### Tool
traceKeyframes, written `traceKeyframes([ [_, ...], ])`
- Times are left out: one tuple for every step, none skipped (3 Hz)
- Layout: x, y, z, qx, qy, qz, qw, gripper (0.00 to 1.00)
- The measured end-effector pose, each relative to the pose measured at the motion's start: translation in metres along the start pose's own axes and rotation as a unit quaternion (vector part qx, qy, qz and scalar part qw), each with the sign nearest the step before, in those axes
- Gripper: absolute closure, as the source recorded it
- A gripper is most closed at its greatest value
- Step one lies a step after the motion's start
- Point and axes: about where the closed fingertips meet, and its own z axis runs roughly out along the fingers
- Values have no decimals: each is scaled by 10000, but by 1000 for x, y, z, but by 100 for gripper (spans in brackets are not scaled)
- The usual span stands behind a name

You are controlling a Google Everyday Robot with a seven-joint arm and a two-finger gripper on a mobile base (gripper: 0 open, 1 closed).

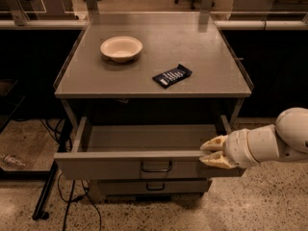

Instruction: Open top drawer

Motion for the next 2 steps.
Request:
traceKeyframes([
  [11,28,-20,12,68,124,9999,96],
  [10,41,-27,49,67,129,9999,100],
])
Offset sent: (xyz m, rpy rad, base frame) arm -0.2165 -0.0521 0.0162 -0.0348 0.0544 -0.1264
